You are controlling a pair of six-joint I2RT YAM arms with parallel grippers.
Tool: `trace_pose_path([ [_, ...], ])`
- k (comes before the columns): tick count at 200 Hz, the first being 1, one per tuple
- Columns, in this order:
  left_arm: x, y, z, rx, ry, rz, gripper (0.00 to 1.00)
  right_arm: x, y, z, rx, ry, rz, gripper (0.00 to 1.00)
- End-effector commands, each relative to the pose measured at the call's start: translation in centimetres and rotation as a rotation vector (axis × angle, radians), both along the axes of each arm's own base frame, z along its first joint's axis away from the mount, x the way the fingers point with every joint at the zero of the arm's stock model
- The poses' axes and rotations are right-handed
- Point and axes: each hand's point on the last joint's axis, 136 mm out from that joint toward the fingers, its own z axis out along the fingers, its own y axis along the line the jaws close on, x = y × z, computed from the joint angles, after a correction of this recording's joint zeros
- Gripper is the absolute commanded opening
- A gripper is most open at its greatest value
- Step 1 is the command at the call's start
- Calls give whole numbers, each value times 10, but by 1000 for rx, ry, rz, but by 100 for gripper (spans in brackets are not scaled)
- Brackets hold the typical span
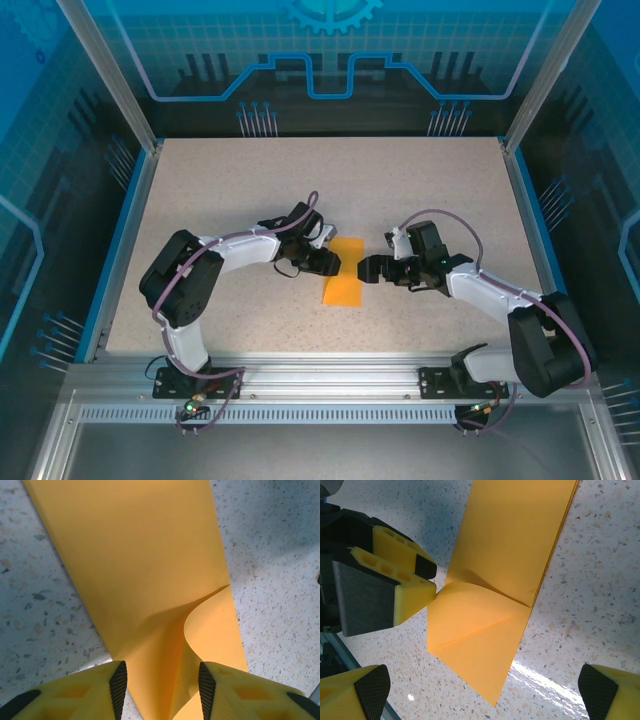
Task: Fold a paper plane with a square sheet of paper (fold left side to right side)
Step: Turn over the paper at the center of the table.
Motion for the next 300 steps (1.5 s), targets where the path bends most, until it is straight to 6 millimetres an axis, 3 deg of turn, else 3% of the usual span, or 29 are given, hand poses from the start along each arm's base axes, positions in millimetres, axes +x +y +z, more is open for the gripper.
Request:
trace_pose_path([
  [1, -3, -6, 9, -58, 1, -15, 50, 4, 8, 9, 13, -24, 25, 100],
  [39, -5, -10, 2, -71, 33, -25, 52, 4, 9, 9, 14, -25, 27, 100],
  [110, -10, -20, 8, -142, 48, -58, 61, 3, 9, 8, 4, -23, 32, 100],
  [168, -8, -10, -12, -56, 57, -46, 58, 4, 10, 8, -10, -23, 37, 100],
  [199, -6, -5, -18, -22, 52, -38, 49, 3, 11, 7, -18, -21, 43, 100],
  [222, -5, -4, -16, -19, 43, -37, 29, 3, 14, 5, -14, -11, 48, 100],
  [241, -5, -2, -12, -14, 25, -33, 18, 3, 21, 4, 4, 5, 59, 97],
  [268, -5, 2, -3, -16, -15, -21, 12, 4, 31, 2, 45, 40, 61, 92],
  [300, -7, 5, 8, -38, -51, -6, 12, 7, 44, 0, 102, 71, 65, 84],
])
